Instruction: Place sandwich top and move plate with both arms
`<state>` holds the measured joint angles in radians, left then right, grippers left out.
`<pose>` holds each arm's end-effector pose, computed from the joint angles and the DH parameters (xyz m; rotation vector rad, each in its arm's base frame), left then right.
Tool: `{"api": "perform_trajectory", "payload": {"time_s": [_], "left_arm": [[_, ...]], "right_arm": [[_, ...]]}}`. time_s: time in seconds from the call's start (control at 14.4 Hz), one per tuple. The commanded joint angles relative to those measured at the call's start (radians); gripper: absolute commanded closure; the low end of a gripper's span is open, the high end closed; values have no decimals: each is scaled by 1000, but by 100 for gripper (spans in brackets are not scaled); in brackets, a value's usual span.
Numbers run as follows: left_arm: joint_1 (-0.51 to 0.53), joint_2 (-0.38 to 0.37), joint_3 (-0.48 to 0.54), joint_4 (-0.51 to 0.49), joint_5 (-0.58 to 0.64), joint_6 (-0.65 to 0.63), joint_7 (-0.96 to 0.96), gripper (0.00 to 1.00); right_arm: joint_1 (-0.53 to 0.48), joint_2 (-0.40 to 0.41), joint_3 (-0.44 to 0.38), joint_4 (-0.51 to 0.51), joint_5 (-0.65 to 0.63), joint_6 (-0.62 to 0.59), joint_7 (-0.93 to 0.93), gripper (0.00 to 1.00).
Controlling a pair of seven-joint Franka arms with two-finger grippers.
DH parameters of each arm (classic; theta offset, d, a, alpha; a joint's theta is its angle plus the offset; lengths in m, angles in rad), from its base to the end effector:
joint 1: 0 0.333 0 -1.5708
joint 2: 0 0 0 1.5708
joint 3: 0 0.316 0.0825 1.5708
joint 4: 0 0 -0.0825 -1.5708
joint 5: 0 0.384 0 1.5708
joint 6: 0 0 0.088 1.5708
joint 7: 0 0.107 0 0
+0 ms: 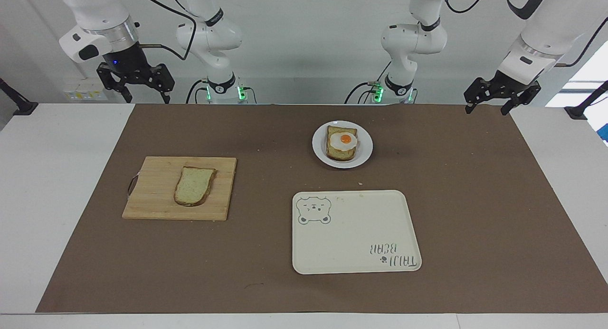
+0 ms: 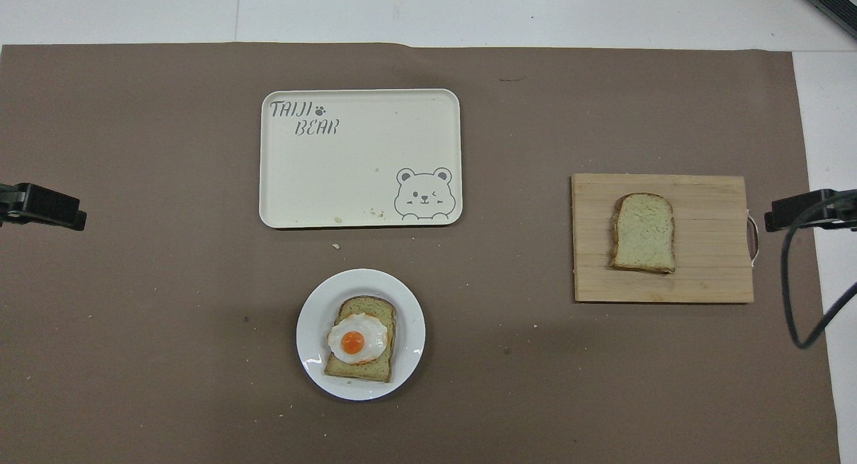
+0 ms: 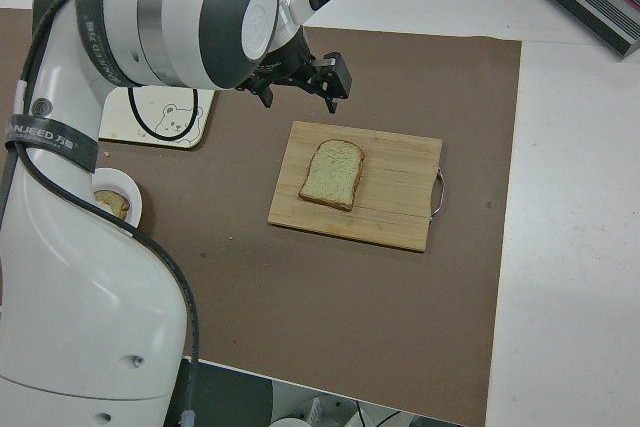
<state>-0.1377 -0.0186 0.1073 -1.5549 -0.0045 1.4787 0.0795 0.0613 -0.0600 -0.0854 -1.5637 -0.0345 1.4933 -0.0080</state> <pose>0.5390 -0.0163 0.6342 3.1276 -0.1726 -0.0901 0.5277 -0.0182 0.6535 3.1123 -0.0286 -0.0173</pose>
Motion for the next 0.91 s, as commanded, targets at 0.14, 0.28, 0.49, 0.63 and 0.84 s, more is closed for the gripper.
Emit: {"api": "perform_trajectory", "payload": {"time_s": [0.14, 0.28, 0.49, 0.63, 0.84], "left_arm": [[1, 3, 0, 15, 11, -18, -9, 0], [1, 3, 0, 15, 11, -18, -9, 0], [1, 3, 0, 15, 11, -20, -9, 0], [1, 3, 0, 15, 11, -18, -9, 0], [1, 3, 0, 15, 9, -20, -9, 0]], "right_arm": [[-11, -15, 0, -19, 16, 10, -29, 0], [-11, -15, 0, -19, 16, 12, -29, 0], [-11, -21, 0, -32, 18, 42, -29, 0], [-11, -23, 0, -38, 18, 50, -29, 0], [-12, -21, 0, -38, 18, 56, -32, 0]]}}
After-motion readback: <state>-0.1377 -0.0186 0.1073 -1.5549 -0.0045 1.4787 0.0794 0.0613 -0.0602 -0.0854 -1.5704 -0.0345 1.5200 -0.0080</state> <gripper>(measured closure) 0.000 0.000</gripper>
